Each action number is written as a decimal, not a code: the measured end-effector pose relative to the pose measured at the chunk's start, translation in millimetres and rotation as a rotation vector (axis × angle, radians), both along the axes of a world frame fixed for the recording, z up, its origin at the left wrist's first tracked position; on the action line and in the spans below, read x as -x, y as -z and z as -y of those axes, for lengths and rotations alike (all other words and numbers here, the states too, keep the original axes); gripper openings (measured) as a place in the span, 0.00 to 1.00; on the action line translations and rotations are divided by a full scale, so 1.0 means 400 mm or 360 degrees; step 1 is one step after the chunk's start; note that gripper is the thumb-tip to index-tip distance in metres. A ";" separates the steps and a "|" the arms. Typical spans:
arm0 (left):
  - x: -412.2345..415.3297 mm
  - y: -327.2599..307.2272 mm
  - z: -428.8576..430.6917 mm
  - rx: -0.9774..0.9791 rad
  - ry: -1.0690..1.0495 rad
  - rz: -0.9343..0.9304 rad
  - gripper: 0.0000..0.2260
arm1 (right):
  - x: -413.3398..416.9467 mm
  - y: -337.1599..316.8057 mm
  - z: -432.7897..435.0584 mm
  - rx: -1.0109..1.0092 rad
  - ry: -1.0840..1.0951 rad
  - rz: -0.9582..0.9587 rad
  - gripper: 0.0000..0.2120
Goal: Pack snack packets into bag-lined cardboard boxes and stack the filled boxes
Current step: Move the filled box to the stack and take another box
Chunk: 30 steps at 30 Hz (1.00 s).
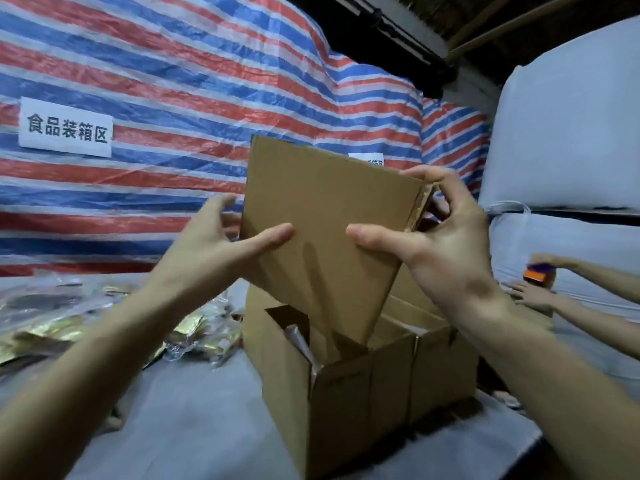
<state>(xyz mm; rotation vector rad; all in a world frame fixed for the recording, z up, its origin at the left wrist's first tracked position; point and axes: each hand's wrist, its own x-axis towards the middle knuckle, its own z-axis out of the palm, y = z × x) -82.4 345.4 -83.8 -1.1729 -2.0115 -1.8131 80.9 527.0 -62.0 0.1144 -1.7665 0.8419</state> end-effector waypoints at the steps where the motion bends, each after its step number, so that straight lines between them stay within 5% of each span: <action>1: -0.008 -0.011 -0.040 0.0045 0.0140 0.0047 0.49 | -0.004 -0.008 -0.022 -0.0022 0.0072 -0.0007 0.33; 5: -0.022 -0.025 -0.193 0.0071 0.0356 0.0307 0.38 | -0.006 -0.017 -0.114 -0.0061 0.0295 0.0048 0.33; 11: -0.046 -0.039 -0.399 -0.0051 0.0348 0.0661 0.39 | 0.006 -0.008 -0.249 -0.0179 0.0528 0.0183 0.35; 30: 0.022 0.036 -0.642 0.0076 0.0258 0.0633 0.39 | 0.074 0.076 -0.424 -0.0139 0.0932 0.0285 0.34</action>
